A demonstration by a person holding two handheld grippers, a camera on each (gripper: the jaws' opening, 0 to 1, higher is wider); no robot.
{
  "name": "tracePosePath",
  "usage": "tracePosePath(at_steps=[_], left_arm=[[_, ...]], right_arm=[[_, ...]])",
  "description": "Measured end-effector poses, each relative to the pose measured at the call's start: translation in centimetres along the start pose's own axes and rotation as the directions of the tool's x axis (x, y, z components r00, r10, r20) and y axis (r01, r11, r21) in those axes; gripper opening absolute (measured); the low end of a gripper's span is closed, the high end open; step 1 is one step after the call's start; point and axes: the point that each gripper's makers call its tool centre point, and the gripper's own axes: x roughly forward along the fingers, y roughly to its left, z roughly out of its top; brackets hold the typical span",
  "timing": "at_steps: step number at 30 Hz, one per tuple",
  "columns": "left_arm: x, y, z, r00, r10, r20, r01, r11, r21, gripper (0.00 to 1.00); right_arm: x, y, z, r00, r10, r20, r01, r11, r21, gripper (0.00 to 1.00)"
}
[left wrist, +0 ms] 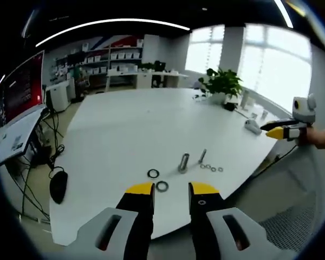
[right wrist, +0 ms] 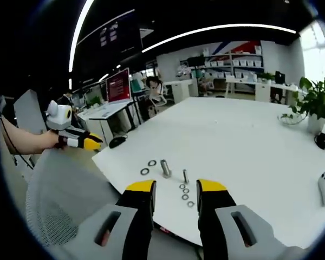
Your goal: Place the washer onto the threaded stud by aligning its center hole with the stud, sliding it down to the base, and recovering from edge contact or off-axis alignment until the washer reaches the visible bottom stop.
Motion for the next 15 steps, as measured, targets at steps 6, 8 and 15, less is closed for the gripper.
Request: tracePosePath(at_steps=[6, 8, 15], left_arm=[[0.0, 0.3, -0.3, 1.0, 0.011, -0.013, -0.011, 1.0, 0.001, 0.22], [-0.1, 0.3, -0.3, 1.0, 0.015, -0.015, -0.015, 1.0, 0.009, 0.22], [0.0, 0.4, -0.3, 1.0, 0.023, -0.016, -0.023, 1.0, 0.009, 0.22]], right_arm=[[0.5, 0.3, 0.4, 0.999, 0.039, -0.011, -0.039, 0.999, 0.021, 0.35], [0.6, 0.2, 0.0, 0.999, 0.034, -0.017, -0.033, 0.999, 0.03, 0.35], [0.5, 0.0, -0.9, 0.999, 0.024, -0.041, -0.023, 0.999, 0.023, 0.35]])
